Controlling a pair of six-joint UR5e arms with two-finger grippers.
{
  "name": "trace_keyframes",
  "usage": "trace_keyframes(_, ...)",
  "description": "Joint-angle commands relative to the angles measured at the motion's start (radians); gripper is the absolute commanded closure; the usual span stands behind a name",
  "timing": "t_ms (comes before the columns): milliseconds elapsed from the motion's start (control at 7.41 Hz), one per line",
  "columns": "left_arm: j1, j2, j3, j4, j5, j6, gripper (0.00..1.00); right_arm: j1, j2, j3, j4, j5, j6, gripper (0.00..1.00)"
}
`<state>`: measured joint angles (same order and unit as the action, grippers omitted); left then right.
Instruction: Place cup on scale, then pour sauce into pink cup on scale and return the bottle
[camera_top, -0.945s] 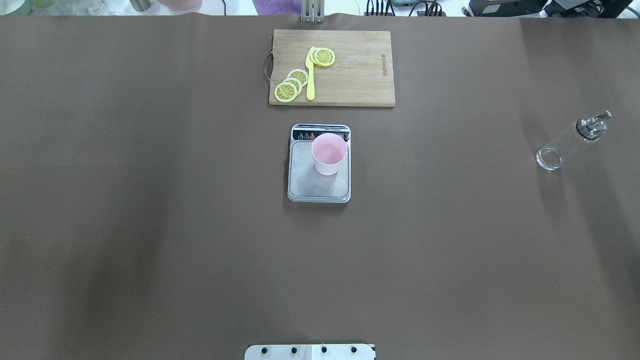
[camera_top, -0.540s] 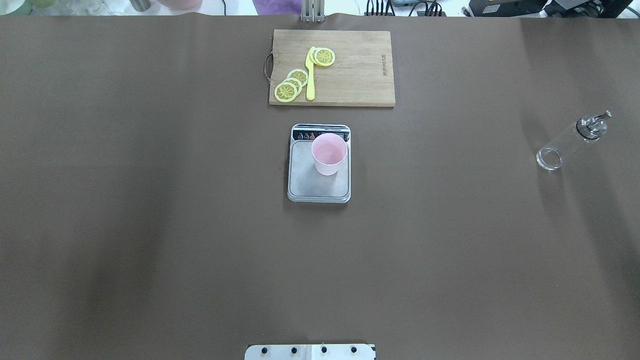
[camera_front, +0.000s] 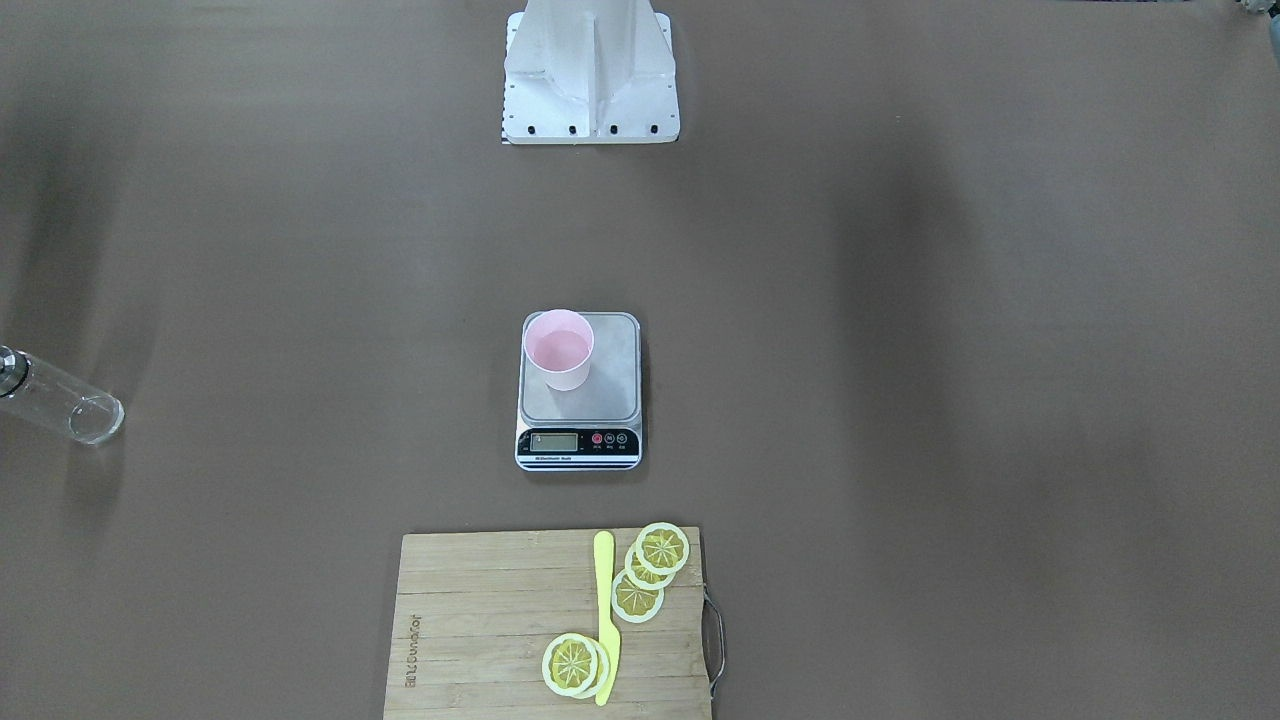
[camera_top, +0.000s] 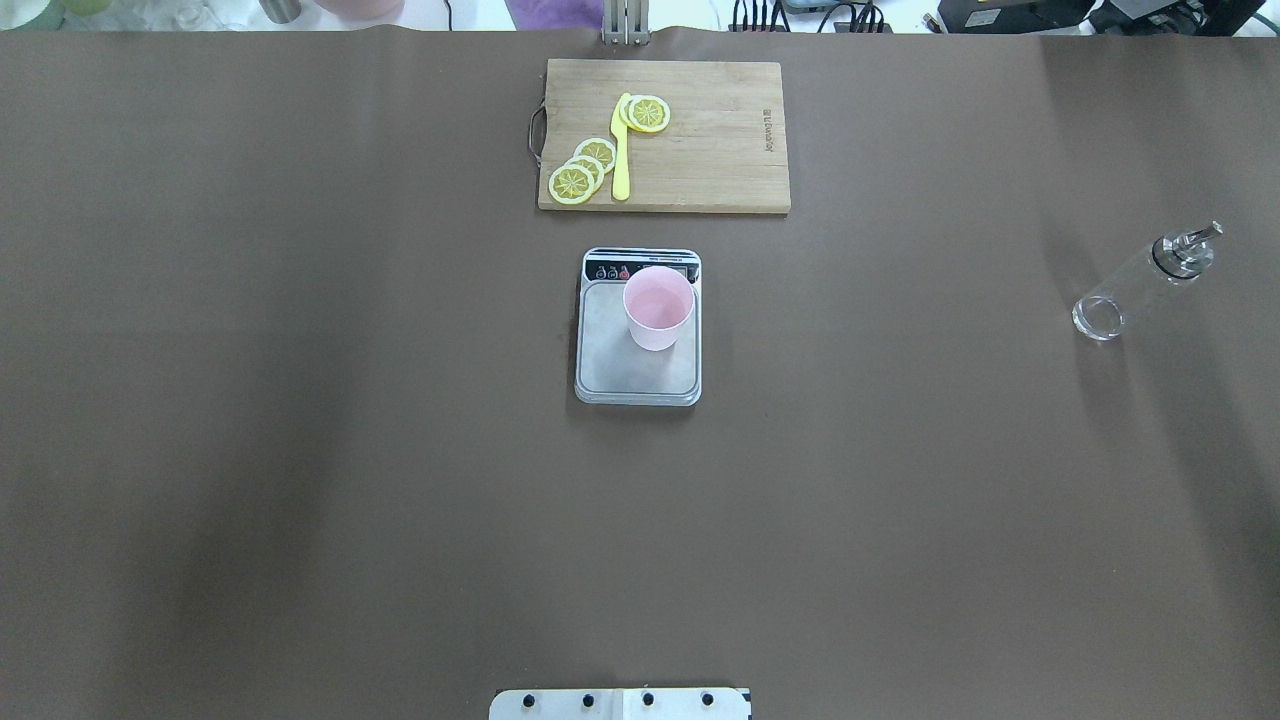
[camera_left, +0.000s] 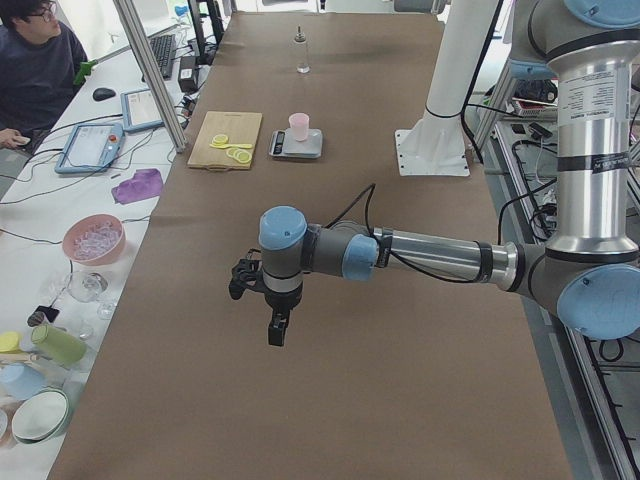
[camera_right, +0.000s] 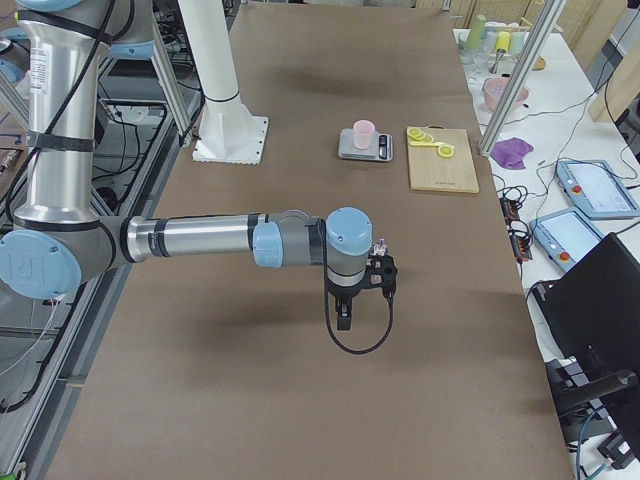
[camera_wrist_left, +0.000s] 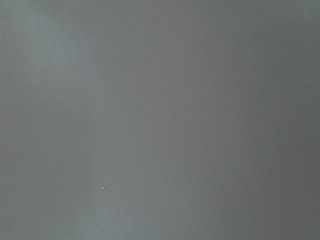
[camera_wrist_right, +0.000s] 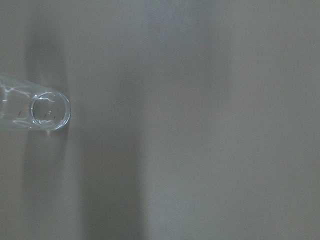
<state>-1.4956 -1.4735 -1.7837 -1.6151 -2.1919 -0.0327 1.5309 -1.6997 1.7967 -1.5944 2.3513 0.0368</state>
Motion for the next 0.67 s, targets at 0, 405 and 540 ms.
trace_keyframes(0, 0.000, -0.001, -0.012, 0.001, 0.000, 0.004, 0.02, 0.000, 0.000, -0.002, 0.001, -0.001, 0.000, 0.00)
trace_keyframes(405, 0.002, 0.005, -0.022, 0.001, -0.002, 0.005, 0.02, -0.003, -0.011, 0.001, 0.004, -0.009, -0.014, 0.00)
trace_keyframes(540, 0.000, 0.007, -0.023, 0.001, -0.006, 0.005, 0.02, -0.003, -0.011, 0.001, 0.011, -0.006, -0.012, 0.00)
